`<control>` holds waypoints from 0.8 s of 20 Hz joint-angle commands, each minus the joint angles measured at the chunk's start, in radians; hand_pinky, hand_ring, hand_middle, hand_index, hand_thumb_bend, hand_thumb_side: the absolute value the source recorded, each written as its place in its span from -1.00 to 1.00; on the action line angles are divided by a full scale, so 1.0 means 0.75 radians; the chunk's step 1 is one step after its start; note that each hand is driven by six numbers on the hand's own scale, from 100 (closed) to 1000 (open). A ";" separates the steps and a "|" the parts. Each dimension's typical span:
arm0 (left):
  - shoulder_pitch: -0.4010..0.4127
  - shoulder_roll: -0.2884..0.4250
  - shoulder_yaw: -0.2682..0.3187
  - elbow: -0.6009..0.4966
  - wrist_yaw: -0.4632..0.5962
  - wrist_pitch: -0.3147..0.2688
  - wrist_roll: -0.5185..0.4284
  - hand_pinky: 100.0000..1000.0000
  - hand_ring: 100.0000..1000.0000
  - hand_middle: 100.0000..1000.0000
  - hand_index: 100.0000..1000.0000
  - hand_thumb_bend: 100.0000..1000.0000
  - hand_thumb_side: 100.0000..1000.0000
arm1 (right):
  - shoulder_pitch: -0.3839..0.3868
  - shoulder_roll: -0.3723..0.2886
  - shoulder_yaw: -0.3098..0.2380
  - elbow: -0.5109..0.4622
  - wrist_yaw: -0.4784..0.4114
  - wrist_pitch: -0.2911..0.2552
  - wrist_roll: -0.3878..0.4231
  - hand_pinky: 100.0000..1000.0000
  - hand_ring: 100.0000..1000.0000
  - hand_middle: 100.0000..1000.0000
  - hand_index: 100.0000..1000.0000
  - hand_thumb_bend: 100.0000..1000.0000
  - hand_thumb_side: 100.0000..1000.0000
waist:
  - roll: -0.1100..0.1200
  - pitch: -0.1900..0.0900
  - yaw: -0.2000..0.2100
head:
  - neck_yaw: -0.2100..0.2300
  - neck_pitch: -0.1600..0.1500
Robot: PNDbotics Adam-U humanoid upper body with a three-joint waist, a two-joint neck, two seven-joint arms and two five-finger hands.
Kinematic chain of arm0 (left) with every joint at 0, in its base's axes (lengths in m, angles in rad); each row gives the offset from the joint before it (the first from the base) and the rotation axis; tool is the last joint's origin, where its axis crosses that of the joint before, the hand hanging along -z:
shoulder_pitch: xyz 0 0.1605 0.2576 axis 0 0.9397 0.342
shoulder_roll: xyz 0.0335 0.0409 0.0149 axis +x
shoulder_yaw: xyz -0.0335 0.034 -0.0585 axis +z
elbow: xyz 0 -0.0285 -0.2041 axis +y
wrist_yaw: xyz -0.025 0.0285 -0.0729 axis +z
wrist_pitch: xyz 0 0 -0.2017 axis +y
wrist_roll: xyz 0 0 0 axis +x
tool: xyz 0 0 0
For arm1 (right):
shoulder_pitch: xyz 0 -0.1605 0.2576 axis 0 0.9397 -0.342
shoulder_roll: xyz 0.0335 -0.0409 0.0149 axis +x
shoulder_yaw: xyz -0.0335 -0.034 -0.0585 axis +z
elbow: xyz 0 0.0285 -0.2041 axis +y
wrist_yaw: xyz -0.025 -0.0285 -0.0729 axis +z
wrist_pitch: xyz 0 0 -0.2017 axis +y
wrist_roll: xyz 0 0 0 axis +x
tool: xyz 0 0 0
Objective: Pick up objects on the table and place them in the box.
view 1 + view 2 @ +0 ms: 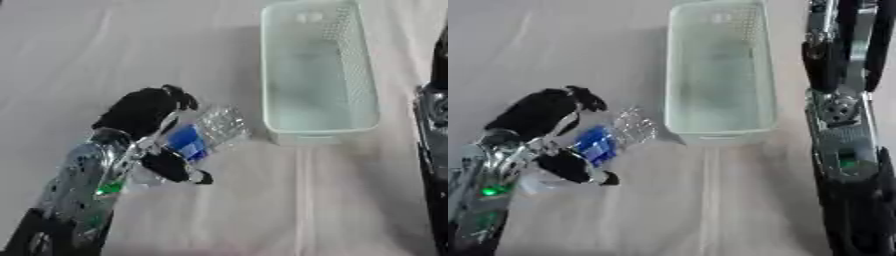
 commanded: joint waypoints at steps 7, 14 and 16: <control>-0.001 -0.008 -0.012 0.006 -0.004 -0.005 0.026 -0.48 0.11 0.32 0.59 0.64 -0.17 | -0.023 0.009 0.003 -0.025 -0.004 -0.008 0.004 -0.34 0.23 0.61 0.72 -0.87 0.86 | -0.011 -0.014 -0.006 | 0.022 -0.004; 0.003 -0.013 -0.016 0.015 0.002 -0.013 0.021 -0.48 0.11 0.33 0.58 0.62 -0.15 | -0.025 0.010 0.001 -0.025 -0.003 -0.010 0.004 -0.34 0.22 0.61 0.72 -0.87 0.86 | -0.013 -0.010 -0.008 | 0.026 -0.004; 0.004 -0.014 -0.015 0.016 0.001 -0.015 0.019 -0.48 0.11 0.34 0.58 0.62 -0.16 | -0.025 0.010 0.001 -0.025 -0.003 -0.011 0.004 -0.34 0.22 0.61 0.72 -0.87 0.86 | -0.014 -0.009 -0.008 | 0.027 -0.004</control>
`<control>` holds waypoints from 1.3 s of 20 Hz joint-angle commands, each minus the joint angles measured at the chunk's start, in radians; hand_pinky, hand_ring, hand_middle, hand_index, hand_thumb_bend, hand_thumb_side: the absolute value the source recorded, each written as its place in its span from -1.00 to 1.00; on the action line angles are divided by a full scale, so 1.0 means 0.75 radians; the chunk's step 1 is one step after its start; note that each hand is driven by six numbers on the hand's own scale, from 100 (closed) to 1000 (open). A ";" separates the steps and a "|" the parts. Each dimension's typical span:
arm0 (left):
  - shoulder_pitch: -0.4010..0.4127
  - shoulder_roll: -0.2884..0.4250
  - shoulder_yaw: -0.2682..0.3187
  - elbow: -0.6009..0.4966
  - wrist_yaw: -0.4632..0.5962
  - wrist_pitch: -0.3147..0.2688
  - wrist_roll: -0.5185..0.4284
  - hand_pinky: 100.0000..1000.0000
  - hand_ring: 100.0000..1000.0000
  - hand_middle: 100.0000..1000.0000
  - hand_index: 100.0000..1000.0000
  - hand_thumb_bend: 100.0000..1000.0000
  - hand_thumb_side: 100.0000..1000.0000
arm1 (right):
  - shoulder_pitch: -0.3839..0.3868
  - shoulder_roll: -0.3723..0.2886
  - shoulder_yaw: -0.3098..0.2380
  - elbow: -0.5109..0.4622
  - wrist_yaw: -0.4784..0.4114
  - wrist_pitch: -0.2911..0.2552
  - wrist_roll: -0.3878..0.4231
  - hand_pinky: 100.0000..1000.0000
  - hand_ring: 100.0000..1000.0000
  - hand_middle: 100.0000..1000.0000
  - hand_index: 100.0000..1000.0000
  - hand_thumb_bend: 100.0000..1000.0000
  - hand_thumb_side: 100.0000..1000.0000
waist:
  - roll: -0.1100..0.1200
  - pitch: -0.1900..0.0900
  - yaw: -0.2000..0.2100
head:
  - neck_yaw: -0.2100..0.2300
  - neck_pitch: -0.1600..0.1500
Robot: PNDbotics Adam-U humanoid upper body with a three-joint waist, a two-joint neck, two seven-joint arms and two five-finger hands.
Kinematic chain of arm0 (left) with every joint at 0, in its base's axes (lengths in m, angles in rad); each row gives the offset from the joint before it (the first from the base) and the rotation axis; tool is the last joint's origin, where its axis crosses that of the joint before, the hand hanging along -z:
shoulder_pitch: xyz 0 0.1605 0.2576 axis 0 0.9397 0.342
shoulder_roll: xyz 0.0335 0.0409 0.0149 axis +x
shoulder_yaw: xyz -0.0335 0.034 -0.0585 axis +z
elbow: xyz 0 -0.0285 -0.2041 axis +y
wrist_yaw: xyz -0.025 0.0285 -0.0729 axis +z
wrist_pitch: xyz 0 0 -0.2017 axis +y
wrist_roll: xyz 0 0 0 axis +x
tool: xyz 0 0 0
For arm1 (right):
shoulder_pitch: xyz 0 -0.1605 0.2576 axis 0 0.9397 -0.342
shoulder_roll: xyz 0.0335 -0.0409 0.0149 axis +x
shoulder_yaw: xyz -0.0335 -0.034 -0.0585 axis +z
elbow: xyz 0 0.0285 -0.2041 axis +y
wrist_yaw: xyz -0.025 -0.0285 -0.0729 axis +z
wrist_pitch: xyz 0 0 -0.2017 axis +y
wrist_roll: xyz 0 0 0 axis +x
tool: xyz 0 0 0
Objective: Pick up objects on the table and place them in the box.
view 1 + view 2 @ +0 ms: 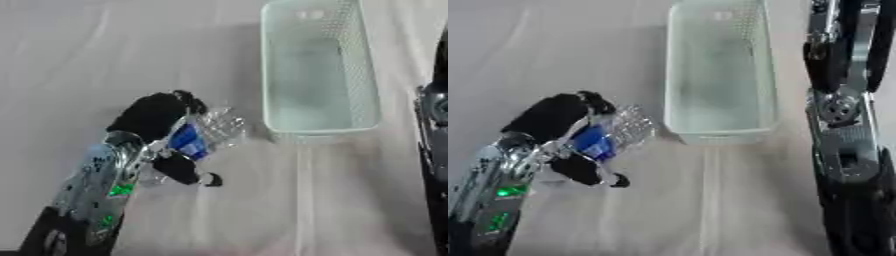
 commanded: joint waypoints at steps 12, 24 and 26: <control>-0.001 -0.001 -0.001 -0.012 -0.001 -0.014 -0.003 -0.49 0.10 0.34 0.57 0.57 -0.24 | -0.025 0.001 0.001 -0.025 -0.006 -0.011 0.002 -0.35 0.20 0.60 0.71 -0.88 0.86 | -0.010 -0.011 -0.003 | 0.021 -0.004; 0.004 -0.012 -0.003 0.001 0.017 -0.012 0.036 -0.52 0.08 0.34 0.55 0.54 -0.26 | -0.033 0.007 0.003 -0.025 -0.009 -0.015 0.005 -0.37 0.16 0.60 0.71 -0.89 0.85 | -0.015 -0.001 -0.009 | 0.028 -0.004; 0.003 -0.012 -0.002 -0.002 0.020 -0.011 0.044 -0.57 0.05 0.32 0.50 0.42 -0.37 | -0.033 0.007 0.003 -0.025 -0.009 -0.016 0.006 -0.37 0.16 0.59 0.71 -0.89 0.85 | -0.016 0.002 -0.008 | 0.029 -0.004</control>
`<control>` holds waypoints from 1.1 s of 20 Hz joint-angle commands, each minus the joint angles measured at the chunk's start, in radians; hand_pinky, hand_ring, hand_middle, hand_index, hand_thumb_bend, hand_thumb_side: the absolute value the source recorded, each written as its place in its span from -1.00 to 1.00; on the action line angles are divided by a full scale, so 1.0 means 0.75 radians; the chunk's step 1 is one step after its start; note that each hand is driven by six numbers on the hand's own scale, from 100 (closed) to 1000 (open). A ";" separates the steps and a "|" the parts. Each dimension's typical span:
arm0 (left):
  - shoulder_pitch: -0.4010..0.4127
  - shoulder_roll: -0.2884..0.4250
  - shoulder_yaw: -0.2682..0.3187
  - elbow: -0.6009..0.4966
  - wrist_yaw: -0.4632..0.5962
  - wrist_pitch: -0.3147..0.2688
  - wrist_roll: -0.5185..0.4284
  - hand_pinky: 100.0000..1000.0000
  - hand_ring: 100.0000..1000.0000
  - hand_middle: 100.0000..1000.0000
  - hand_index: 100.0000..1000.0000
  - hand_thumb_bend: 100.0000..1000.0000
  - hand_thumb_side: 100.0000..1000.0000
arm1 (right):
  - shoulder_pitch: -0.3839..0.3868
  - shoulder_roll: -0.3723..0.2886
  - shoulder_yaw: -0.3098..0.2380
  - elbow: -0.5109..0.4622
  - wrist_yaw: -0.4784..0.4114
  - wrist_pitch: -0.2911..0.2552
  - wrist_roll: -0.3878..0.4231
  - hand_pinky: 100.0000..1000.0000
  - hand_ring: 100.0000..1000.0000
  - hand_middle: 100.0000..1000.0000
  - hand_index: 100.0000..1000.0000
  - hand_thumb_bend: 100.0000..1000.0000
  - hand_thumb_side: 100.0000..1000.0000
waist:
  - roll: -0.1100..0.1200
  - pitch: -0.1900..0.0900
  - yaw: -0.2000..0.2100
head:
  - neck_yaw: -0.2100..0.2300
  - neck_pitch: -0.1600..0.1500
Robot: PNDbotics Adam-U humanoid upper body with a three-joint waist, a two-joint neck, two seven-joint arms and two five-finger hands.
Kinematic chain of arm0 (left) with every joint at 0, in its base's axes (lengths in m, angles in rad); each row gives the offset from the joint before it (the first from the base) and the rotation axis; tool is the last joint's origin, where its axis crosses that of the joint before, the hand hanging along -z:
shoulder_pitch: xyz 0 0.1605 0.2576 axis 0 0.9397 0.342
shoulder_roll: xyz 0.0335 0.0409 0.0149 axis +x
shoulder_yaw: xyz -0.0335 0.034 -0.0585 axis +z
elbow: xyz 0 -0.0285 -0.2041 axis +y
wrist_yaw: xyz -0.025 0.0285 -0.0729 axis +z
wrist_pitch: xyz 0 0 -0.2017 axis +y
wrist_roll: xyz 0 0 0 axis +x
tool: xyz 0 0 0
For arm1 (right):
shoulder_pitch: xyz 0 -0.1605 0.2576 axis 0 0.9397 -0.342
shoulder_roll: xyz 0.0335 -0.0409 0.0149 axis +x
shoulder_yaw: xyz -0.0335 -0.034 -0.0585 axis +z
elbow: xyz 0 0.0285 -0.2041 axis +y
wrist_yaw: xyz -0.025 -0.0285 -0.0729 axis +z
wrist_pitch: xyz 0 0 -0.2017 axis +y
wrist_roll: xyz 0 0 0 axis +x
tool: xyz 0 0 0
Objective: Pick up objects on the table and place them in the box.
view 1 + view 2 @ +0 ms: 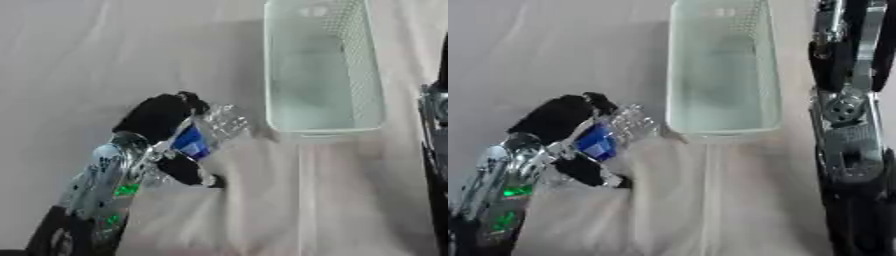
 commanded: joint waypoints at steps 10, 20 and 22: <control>0.000 0.002 0.008 -0.024 0.051 0.041 0.192 -0.77 -0.14 0.19 0.18 -1.00 -0.88 | -0.013 0.007 0.003 -0.025 -0.005 0.000 0.010 -0.38 0.14 0.59 0.71 -0.88 0.85 | -0.008 -0.023 0.009 | 0.013 -0.004; -0.017 0.027 0.038 -0.049 0.059 0.063 0.265 -1.00 -0.50 -0.43 -0.31 -1.00 -1.00 | 0.007 0.003 -0.003 -0.025 -0.007 0.014 0.018 -0.38 0.13 0.58 0.70 -0.89 0.86 | -0.002 -0.061 0.018 | 0.006 -0.004; -0.021 0.036 0.048 -0.058 0.059 0.069 0.288 -1.00 -0.65 -0.88 -0.48 -1.00 -1.00 | 0.009 0.003 -0.004 -0.025 -0.007 0.017 0.018 -0.38 0.13 0.58 0.70 -0.90 0.86 | -0.001 -0.067 0.018 | 0.005 -0.004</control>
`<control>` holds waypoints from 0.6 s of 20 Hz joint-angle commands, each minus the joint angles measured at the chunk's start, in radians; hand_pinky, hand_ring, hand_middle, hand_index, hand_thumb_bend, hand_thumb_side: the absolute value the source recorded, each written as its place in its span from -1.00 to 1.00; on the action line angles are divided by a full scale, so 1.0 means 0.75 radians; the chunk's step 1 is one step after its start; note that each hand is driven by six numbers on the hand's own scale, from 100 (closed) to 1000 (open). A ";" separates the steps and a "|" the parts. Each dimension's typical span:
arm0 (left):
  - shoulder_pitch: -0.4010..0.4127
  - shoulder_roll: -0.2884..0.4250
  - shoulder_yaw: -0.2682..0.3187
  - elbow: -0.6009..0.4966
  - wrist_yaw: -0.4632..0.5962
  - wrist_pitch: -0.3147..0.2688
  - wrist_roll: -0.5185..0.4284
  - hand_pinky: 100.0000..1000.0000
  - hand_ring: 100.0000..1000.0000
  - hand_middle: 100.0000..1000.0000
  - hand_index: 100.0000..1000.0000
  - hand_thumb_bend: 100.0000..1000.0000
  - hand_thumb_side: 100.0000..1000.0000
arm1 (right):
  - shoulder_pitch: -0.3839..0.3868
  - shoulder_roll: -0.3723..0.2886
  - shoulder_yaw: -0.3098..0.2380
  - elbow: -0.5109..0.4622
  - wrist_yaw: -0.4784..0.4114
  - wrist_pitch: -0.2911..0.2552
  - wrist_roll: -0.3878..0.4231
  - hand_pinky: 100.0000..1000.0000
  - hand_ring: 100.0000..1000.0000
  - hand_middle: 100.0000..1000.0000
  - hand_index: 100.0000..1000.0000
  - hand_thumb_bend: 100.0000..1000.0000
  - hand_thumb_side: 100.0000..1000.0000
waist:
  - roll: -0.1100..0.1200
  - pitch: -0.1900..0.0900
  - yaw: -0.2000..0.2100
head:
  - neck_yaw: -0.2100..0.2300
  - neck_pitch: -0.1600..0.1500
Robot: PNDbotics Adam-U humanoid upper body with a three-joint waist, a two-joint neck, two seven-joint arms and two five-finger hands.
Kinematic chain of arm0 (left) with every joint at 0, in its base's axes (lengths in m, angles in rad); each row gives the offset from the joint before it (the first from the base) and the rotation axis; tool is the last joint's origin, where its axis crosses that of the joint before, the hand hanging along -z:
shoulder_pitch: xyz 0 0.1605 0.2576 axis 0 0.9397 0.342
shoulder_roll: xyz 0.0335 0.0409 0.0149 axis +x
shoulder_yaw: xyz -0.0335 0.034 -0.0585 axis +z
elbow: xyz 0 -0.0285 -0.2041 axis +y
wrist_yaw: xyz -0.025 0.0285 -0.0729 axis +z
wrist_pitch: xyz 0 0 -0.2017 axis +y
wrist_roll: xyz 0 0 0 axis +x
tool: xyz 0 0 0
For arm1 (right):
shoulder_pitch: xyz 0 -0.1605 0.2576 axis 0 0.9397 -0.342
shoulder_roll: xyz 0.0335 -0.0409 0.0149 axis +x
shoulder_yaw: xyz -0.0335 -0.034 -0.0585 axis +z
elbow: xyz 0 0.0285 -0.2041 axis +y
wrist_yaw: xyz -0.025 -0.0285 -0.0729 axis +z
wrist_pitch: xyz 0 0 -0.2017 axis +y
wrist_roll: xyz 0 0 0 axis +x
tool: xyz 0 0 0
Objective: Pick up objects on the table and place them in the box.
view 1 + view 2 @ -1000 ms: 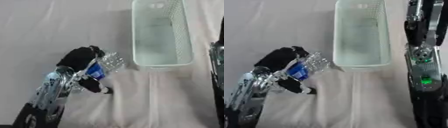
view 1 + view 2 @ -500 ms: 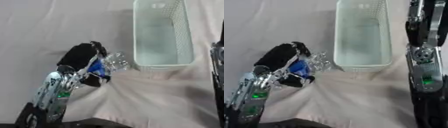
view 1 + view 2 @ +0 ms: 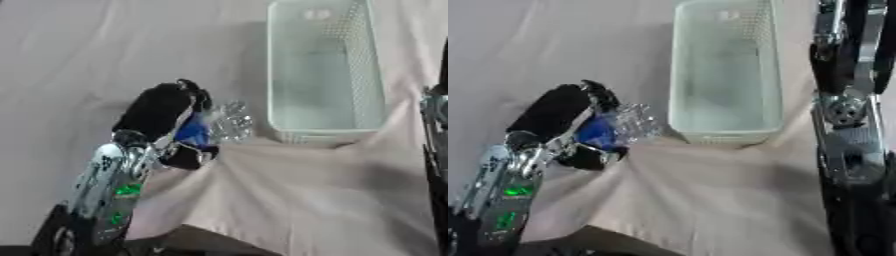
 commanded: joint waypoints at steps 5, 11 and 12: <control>-0.031 0.051 0.049 -0.057 0.023 0.027 0.091 -1.00 -0.99 -1.00 -0.60 -1.00 -1.00 | 0.001 -0.004 -0.008 -0.024 0.000 0.010 -0.002 -0.39 0.12 0.58 0.69 -0.90 0.87 | -0.004 -0.053 0.007 | -0.003 -0.004; -0.037 0.066 0.073 -0.076 0.065 0.063 0.194 -1.00 -0.95 -1.00 -0.58 -1.00 -1.00 | 0.006 -0.006 -0.011 -0.019 0.000 0.014 -0.001 -0.39 0.11 0.57 0.68 -0.90 0.87 | -0.002 -0.067 0.008 | -0.004 -0.005; -0.037 0.068 0.074 -0.076 0.070 0.065 0.204 -1.00 -0.94 -1.00 -0.58 -1.00 -1.00 | 0.006 -0.006 -0.011 -0.017 0.001 0.014 -0.001 -0.39 0.11 0.57 0.68 -0.90 0.87 | -0.001 -0.069 0.007 | -0.005 -0.005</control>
